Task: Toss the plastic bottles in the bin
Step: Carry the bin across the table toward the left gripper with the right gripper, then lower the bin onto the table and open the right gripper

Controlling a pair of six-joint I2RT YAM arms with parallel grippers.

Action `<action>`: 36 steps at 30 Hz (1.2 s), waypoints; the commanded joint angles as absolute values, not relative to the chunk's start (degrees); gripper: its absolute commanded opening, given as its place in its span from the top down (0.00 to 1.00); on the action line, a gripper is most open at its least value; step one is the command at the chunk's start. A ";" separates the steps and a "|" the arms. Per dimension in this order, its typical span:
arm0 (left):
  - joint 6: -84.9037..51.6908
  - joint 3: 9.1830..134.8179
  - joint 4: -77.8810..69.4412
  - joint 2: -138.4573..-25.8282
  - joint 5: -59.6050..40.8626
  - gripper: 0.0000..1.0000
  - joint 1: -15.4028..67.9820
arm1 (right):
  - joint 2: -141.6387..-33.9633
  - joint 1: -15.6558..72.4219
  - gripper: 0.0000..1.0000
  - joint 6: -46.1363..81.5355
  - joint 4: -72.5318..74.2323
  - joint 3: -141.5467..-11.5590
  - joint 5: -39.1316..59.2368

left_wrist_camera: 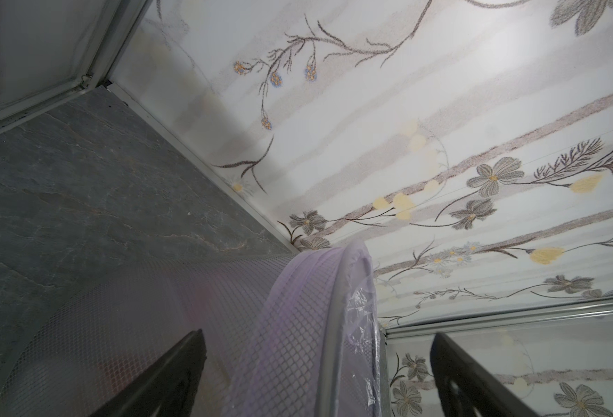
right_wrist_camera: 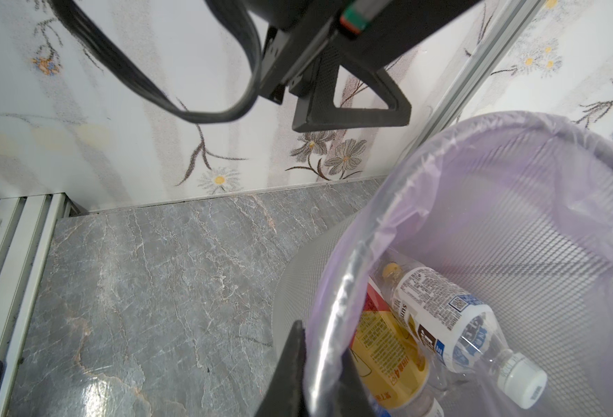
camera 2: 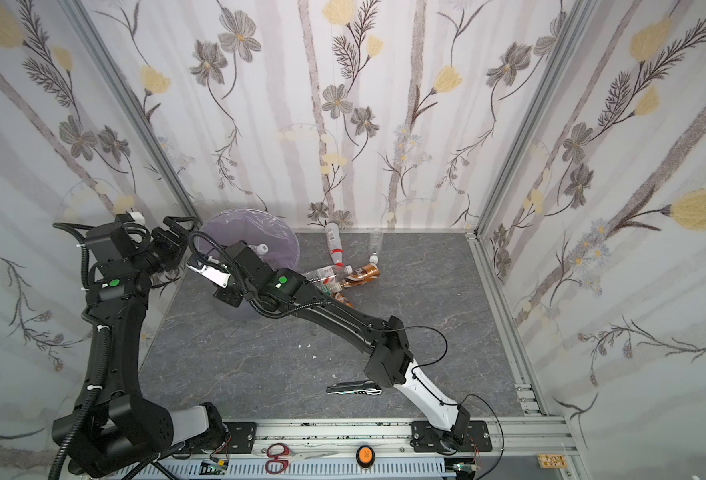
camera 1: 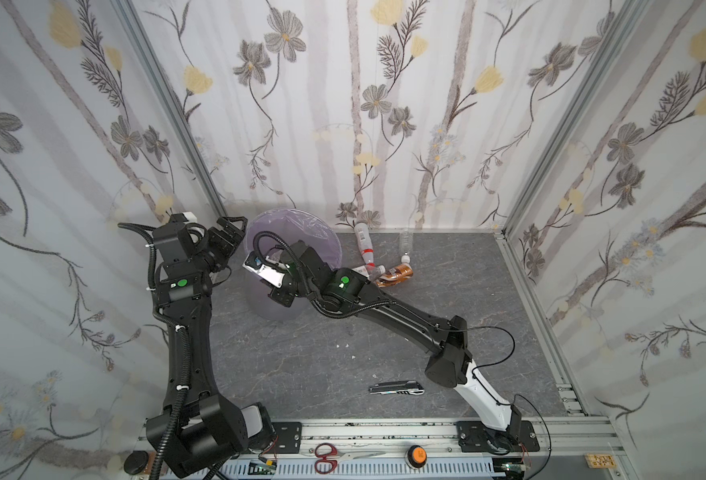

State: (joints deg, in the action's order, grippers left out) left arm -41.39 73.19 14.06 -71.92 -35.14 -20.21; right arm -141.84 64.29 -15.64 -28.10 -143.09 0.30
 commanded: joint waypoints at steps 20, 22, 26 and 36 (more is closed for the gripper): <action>-37.45 70.64 16.96 -71.89 -30.08 0.00 -18.19 | -141.08 64.21 0.70 -17.36 -23.75 -140.98 1.01; -37.35 70.58 16.91 -71.87 -30.04 0.00 -18.19 | -141.07 64.11 0.66 -17.31 -23.39 -141.01 0.96; -37.22 70.14 16.88 -71.88 -29.78 0.00 -18.19 | -140.92 64.16 0.60 -17.05 -22.51 -141.02 0.35; -37.22 69.43 16.96 -72.37 -25.66 0.00 -18.28 | -138.59 64.03 0.24 -15.30 -19.83 -141.03 1.32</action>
